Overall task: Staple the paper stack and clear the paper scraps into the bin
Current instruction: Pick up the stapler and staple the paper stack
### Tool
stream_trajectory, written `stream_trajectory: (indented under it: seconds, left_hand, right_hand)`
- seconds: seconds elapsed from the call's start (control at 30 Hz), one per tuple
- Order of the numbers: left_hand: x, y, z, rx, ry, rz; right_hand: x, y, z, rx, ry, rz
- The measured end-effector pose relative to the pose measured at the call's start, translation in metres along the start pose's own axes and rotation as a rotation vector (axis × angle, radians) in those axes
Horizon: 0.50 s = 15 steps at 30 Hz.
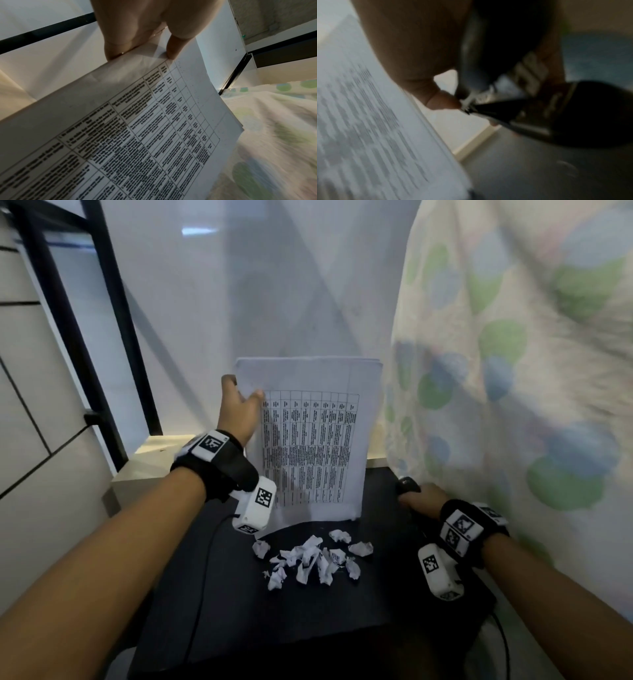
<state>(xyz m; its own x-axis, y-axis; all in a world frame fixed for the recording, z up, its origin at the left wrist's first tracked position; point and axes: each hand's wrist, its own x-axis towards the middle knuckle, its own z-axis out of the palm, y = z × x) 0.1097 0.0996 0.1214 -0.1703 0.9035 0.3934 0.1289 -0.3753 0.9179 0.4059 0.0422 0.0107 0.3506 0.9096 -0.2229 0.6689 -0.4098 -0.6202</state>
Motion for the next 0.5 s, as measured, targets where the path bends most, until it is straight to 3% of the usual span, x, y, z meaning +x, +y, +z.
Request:
stream_trajectory:
  seconds: [0.17,0.27,0.5]
  left_hand:
    - [-0.001,0.001,-0.005,0.02,-0.021,0.036]
    - [-0.001,0.001,-0.007,0.044,-0.024,0.046]
    - [0.001,0.002,-0.009,0.031,-0.019,0.023]
  right_hand:
    - [-0.02,-0.067,-0.033,0.419,0.175,-0.323]
    - [-0.03,-0.101,-0.044,0.691,0.199,-0.496]
    - [-0.041,-0.126,-0.028,0.85,0.254,-0.572]
